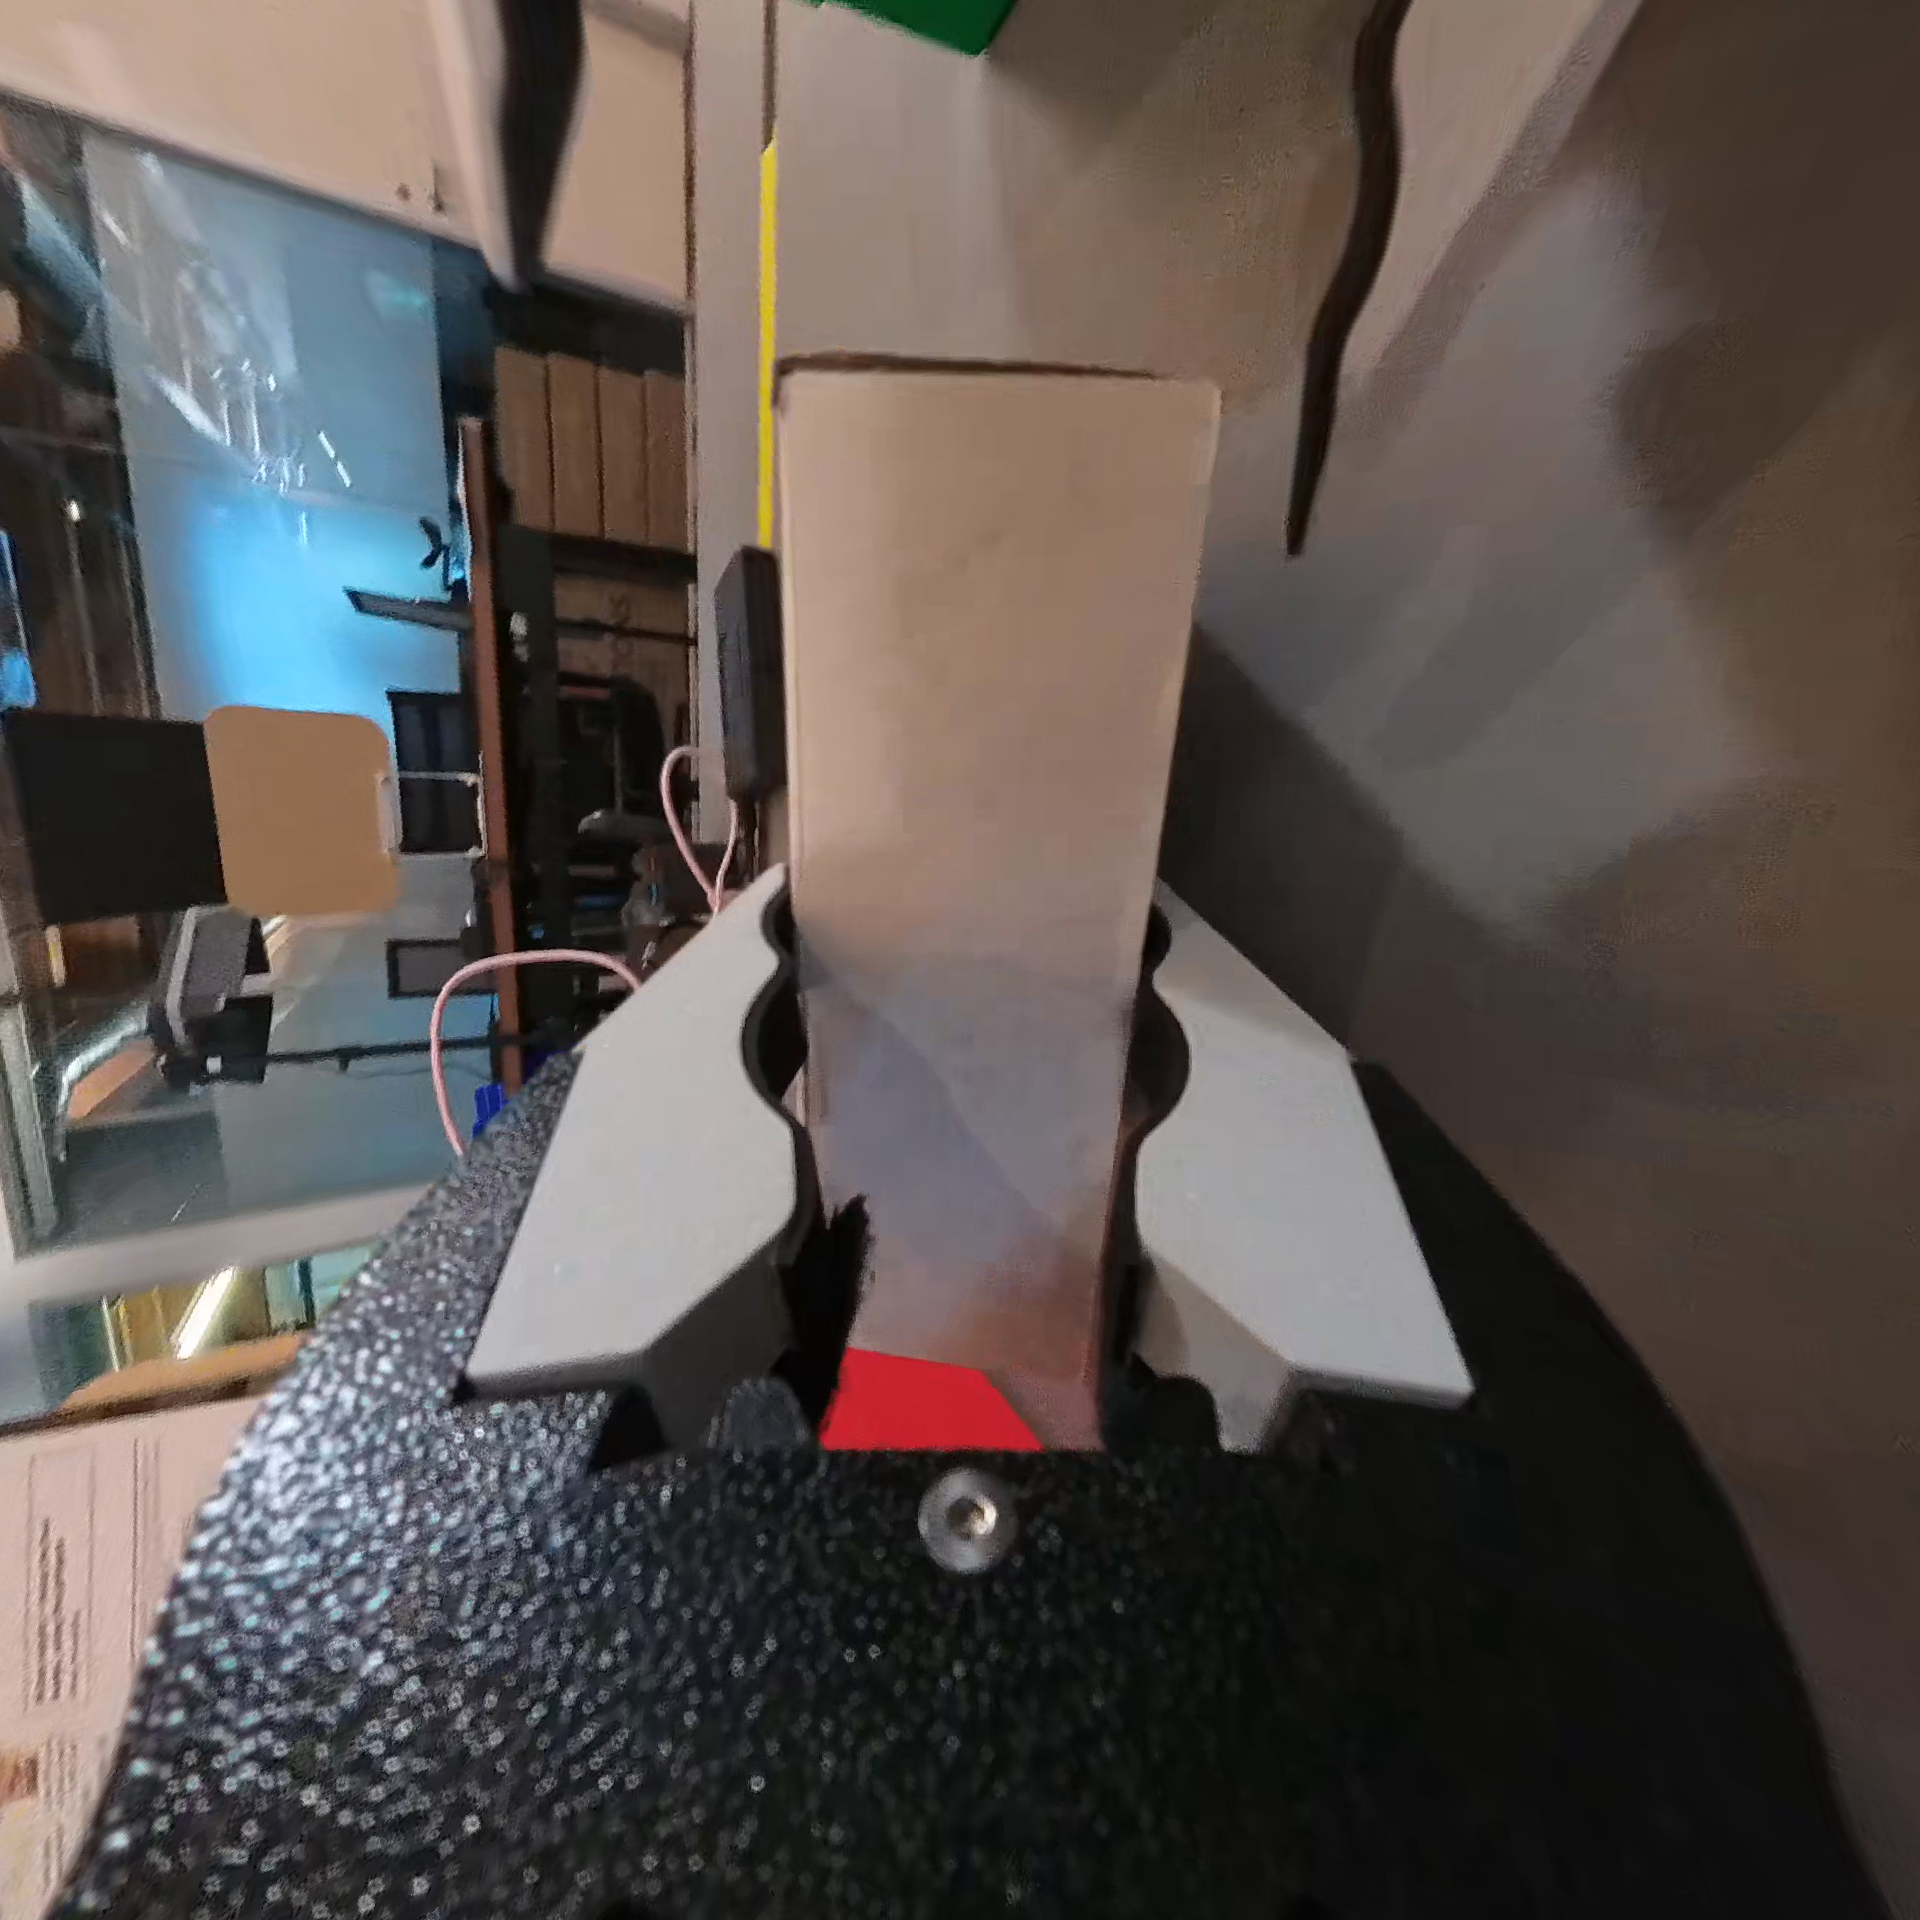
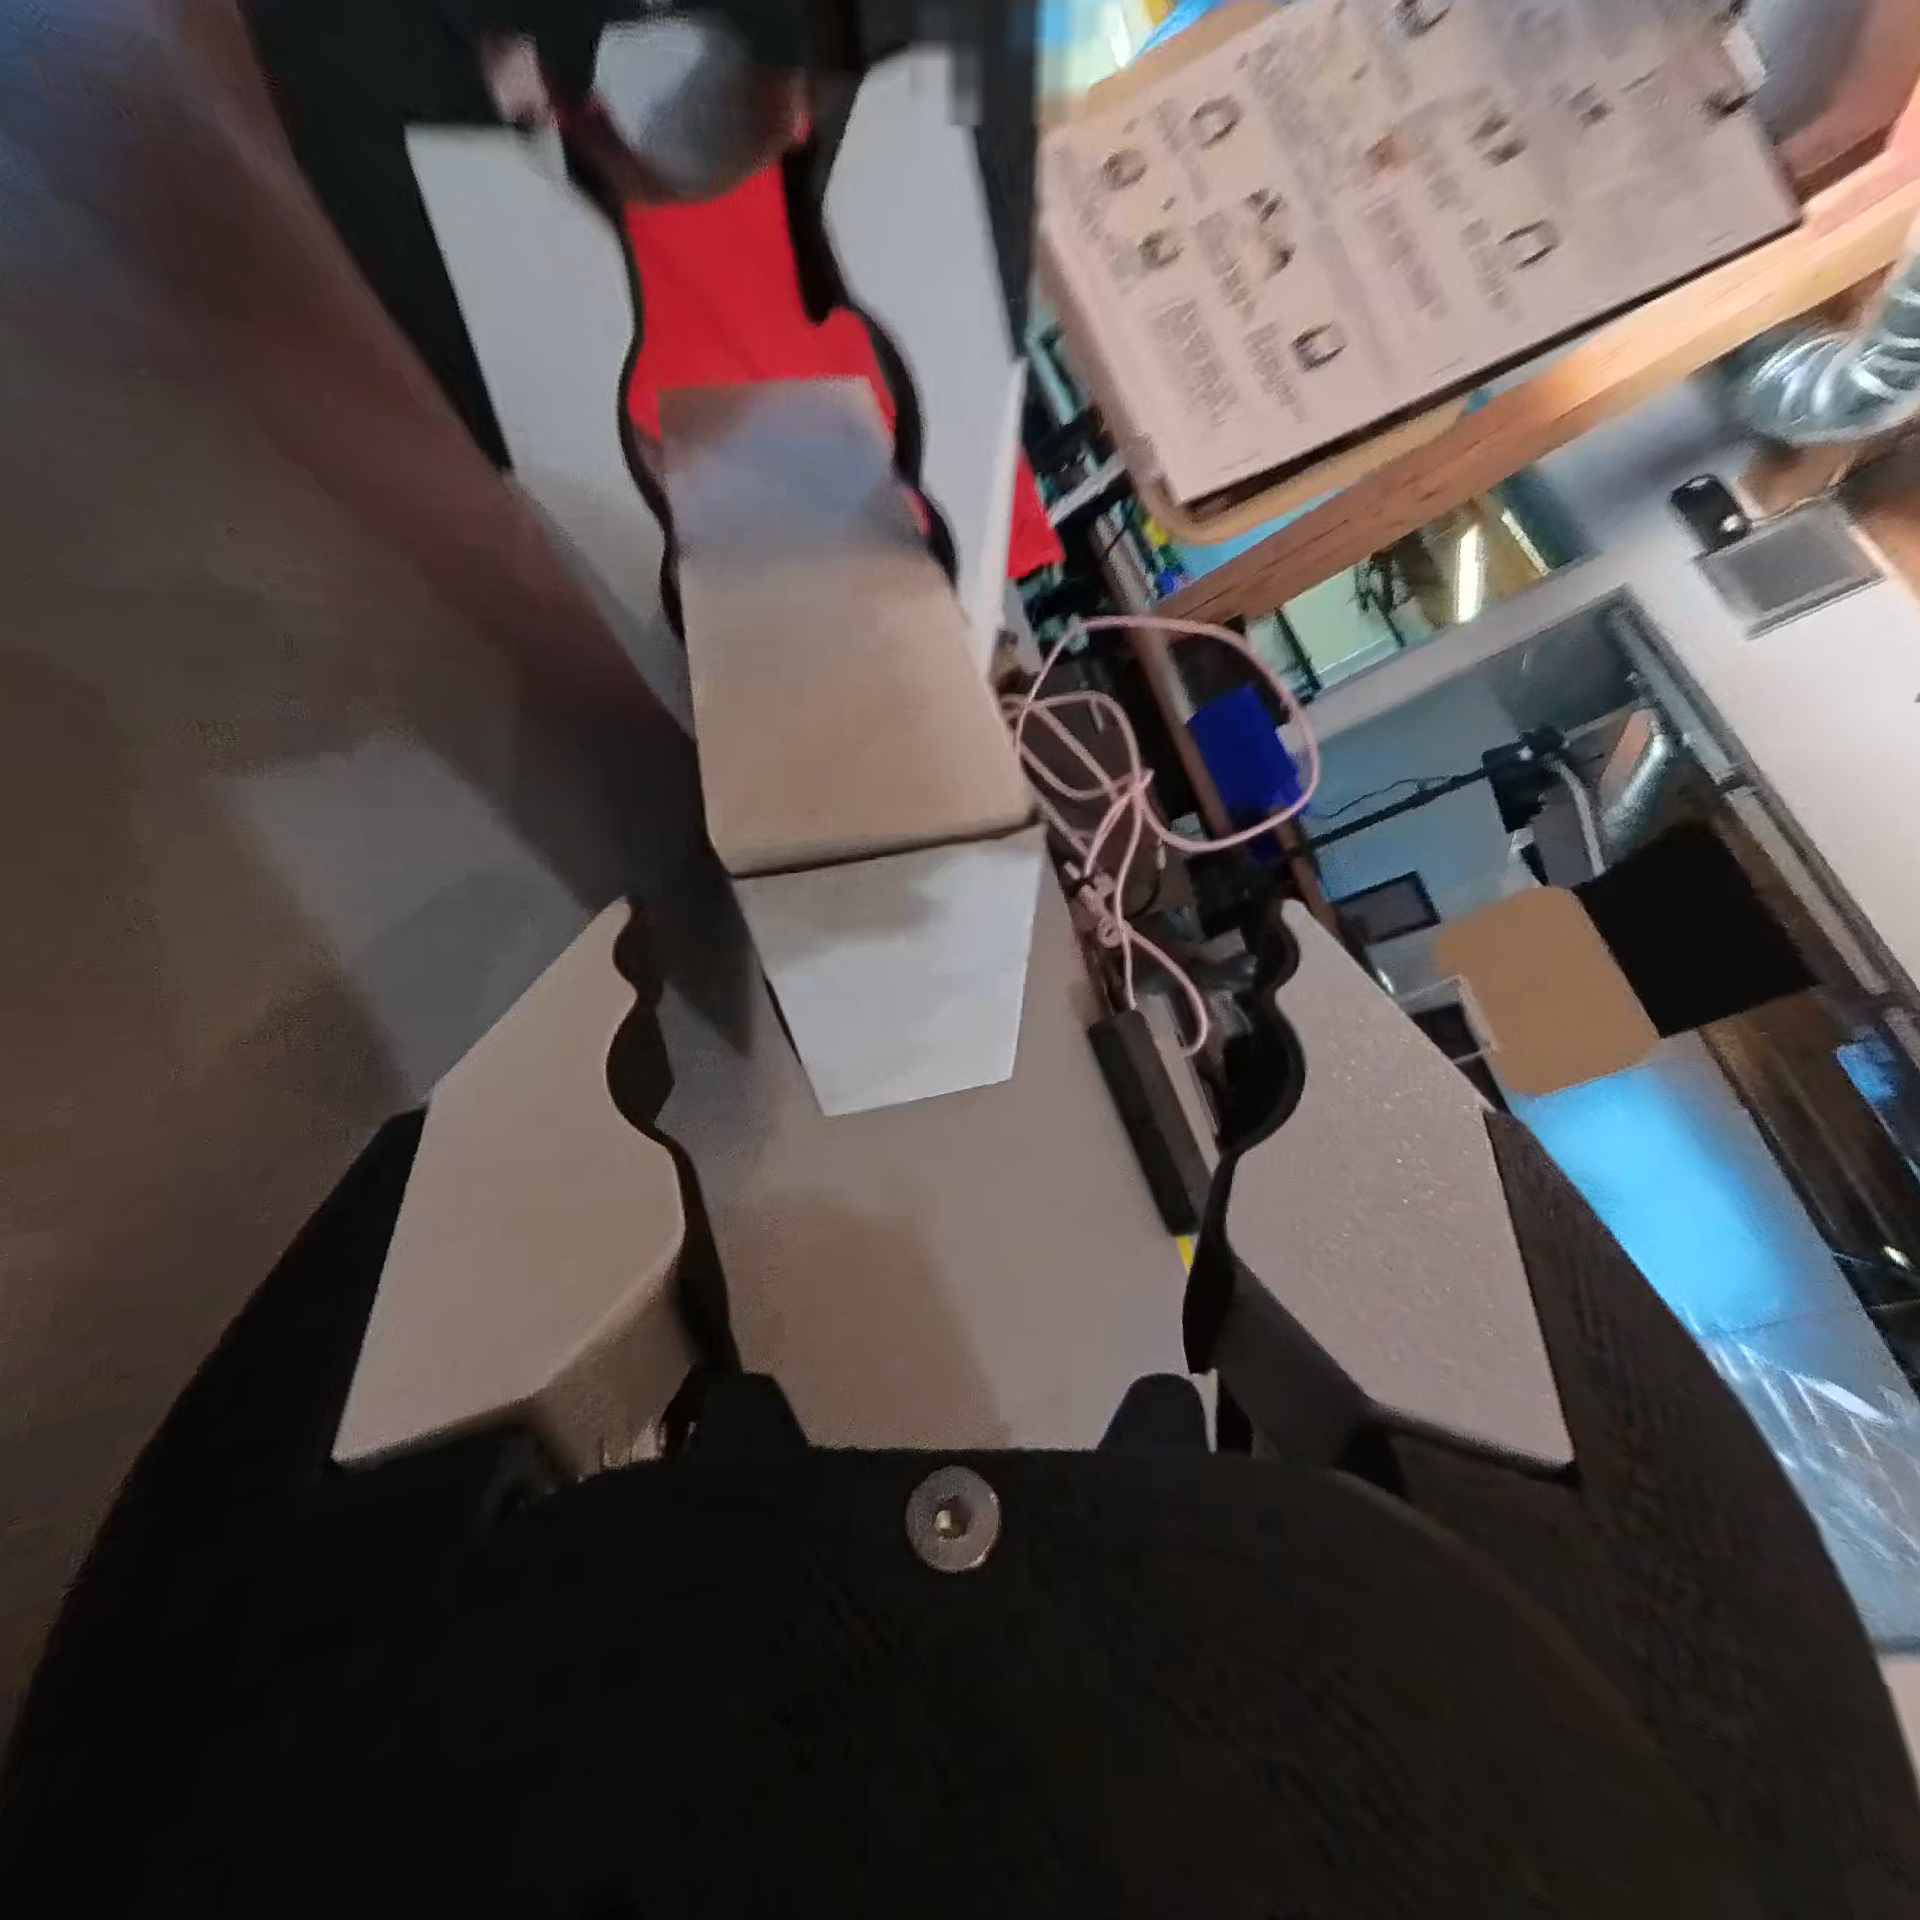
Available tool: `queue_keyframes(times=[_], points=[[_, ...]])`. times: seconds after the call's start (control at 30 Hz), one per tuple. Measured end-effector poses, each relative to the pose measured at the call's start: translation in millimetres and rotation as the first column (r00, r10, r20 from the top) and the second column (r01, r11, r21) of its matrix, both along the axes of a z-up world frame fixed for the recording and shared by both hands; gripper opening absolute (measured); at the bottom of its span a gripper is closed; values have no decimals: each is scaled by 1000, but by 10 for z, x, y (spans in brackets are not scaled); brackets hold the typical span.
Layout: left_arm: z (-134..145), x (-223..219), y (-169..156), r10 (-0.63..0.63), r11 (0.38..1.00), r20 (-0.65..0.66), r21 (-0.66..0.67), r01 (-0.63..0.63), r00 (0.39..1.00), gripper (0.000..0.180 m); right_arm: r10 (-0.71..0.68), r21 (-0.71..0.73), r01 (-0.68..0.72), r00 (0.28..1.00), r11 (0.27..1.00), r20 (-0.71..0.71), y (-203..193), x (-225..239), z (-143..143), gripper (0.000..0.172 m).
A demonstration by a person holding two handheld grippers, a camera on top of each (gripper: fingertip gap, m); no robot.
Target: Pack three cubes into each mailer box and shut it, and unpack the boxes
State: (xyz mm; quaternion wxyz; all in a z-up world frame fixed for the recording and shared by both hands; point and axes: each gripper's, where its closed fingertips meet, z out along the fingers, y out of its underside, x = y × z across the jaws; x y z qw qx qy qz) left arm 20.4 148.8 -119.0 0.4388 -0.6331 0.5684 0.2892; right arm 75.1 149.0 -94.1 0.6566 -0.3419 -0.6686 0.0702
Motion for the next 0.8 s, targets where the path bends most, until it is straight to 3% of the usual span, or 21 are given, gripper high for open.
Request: queue_keyframes(times=[0.1,0.23,0.43,0.53,0.57,0.67,0.77,0.8], points=[[-48,63,-25,-68,997,-35,-26,67,997,61,-46,56,41,995,998,90,66,-91,-211,101],[-53,177,-121,-155,986,29,-62,156,988,61,-96,191,66,984,979,152,111,-133,-331,77],[-69,180,-264,-209,968,141,-113,225,968,63,-78,200,42,981,979,176,25,-169,-365,72],[-73,142,-274,-175,980,119,-69,184,977,95,-86,176,52,978,983,189,11,-172,-365,71],[-90,140,-296,-177,981,97,-58,183,979,98,-82,167,50,978,985,192,-1,-174,-365,71],[-123,145,-369,-207,978,30,-19,208,978,91,-75,145,46,977,988,199,-35,-180,-367,70],[-4,105,-372,-216,971,-56,93,220,975,60,-86,166,51,973,985,212,-35,-177,-375,68],[16,99,-384,-219,968,-79,104,227,973,58,-86,158,53,973,986,212,-37,-177,-377,68]])
